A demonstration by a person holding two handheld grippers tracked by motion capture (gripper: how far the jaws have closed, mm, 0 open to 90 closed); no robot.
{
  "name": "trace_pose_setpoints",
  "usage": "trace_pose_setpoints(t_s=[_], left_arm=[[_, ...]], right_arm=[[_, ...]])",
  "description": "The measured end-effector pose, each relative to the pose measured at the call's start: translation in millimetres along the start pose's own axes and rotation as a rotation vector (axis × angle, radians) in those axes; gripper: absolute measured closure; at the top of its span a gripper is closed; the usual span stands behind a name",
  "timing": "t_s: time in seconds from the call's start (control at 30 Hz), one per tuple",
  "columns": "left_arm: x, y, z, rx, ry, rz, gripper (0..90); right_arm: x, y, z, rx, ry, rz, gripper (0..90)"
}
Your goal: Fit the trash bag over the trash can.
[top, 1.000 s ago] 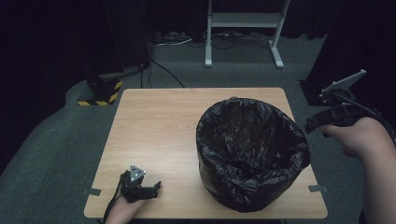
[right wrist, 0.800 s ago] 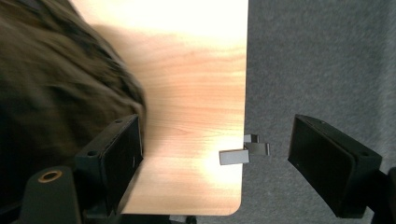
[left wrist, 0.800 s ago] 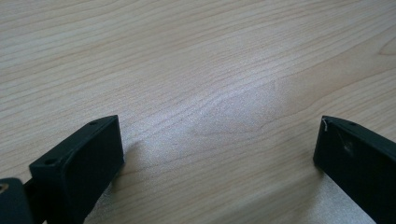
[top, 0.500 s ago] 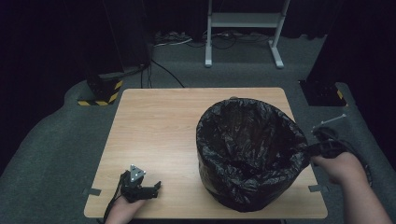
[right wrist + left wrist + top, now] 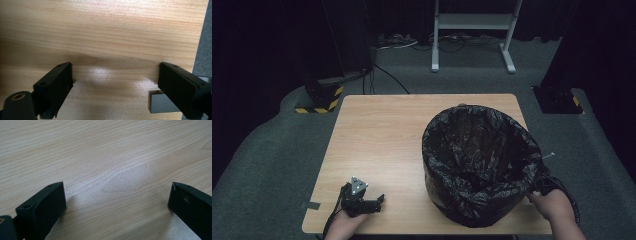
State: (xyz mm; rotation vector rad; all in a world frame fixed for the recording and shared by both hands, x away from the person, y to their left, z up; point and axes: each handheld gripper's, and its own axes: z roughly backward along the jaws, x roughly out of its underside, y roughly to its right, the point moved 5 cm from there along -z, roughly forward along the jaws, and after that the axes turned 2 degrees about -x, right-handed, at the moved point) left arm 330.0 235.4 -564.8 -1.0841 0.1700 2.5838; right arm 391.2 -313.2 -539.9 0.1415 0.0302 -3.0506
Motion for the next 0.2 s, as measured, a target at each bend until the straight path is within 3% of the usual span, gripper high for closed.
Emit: trace_pose_setpoints(t_s=[0.2], left_arm=[[0.0,0.0,-0.1,0.000,0.000,0.000,1.5]], right_arm=[[0.8,-1.7,-0.6,0.000,0.001,-0.015,9.8]])
